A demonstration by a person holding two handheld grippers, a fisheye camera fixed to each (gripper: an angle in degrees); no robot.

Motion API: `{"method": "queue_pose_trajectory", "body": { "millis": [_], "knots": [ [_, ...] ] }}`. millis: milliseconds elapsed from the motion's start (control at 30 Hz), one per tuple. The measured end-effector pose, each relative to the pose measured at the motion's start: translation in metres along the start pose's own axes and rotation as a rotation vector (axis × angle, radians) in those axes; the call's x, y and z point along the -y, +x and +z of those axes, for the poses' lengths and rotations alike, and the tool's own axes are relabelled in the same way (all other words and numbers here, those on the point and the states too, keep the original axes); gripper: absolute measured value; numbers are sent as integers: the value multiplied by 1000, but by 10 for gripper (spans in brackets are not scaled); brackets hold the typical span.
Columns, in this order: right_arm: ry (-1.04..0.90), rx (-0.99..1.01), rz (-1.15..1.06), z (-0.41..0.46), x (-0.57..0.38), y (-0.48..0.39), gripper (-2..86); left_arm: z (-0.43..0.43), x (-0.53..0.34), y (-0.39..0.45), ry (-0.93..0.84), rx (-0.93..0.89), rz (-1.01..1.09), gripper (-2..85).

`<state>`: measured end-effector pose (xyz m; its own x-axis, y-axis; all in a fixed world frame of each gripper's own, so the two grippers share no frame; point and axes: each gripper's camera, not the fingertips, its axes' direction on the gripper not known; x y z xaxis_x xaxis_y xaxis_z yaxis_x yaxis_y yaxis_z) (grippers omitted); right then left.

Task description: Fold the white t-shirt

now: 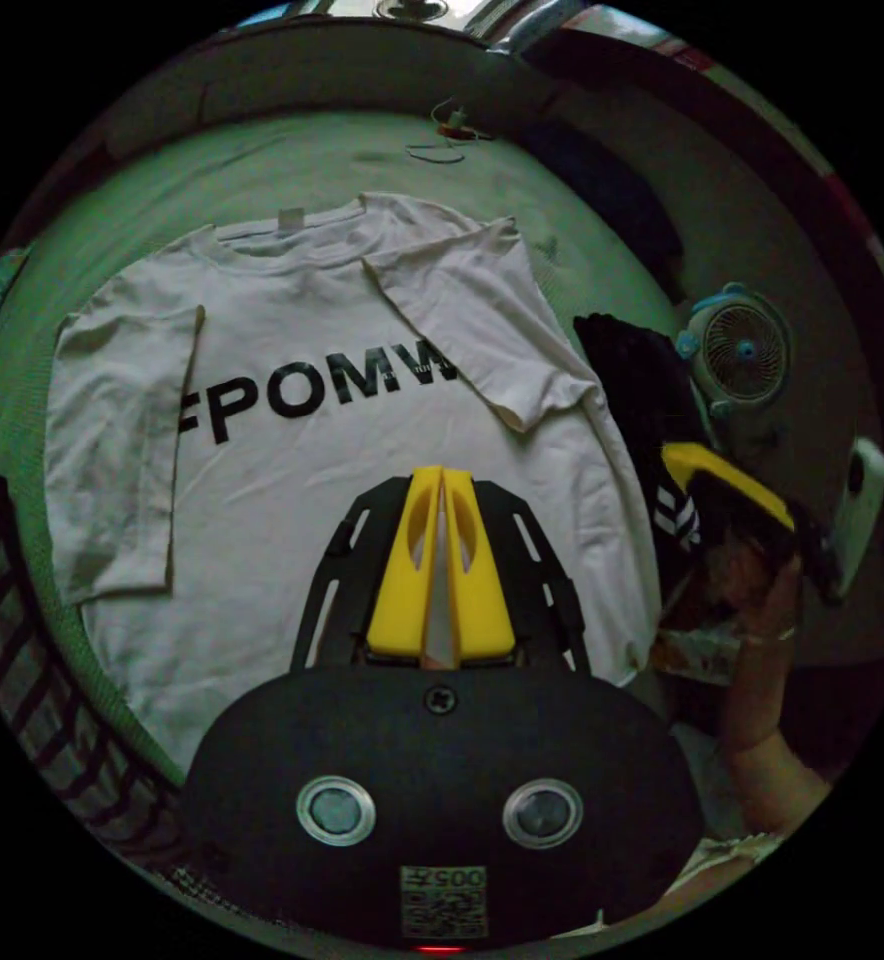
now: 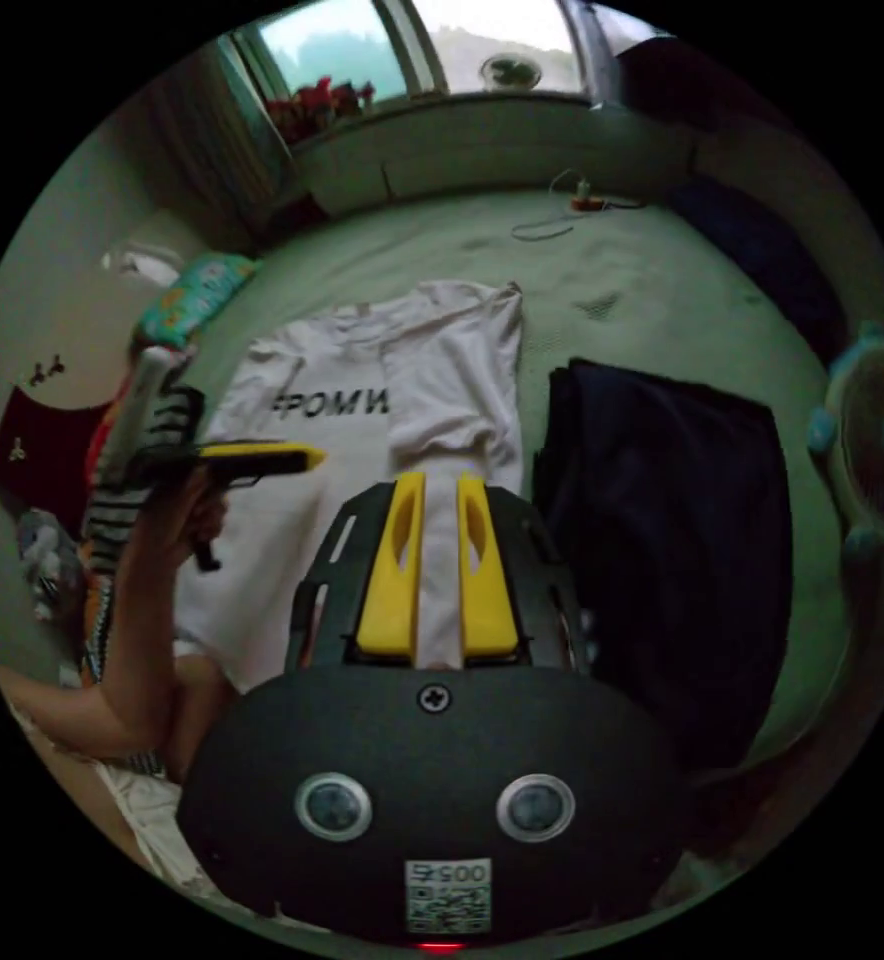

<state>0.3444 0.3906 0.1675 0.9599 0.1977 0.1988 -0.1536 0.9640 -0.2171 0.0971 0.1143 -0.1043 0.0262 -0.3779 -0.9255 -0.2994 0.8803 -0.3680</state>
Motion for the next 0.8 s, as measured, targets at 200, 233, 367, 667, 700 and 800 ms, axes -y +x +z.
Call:
{"method": "queue_pose_trajectory", "body": {
  "millis": [200, 233, 367, 667, 700, 800],
  "knots": [
    [104, 56, 193, -79, -156, -32, 34, -44, -95, 20, 86, 122, 16, 11],
    [99, 35, 196, -86, -176, -41, 29, -48, -103, 22, 80, 167, 5, 14],
    [-15, -83, 207, -100, -202, -71, -3, -66, -171, 36, 108, 293, -42, 24],
    [-23, -318, 171, -108, -155, -168, -11, -66, -324, 59, 271, 373, -212, 10],
    [-2, -279, 159, -111, -156, -176, -12, -69, -337, 60, 276, 358, -243, 8],
    [97, -137, 204, -117, -183, -181, -12, -84, -370, 69, 364, 332, -244, 6]
  ]
}}
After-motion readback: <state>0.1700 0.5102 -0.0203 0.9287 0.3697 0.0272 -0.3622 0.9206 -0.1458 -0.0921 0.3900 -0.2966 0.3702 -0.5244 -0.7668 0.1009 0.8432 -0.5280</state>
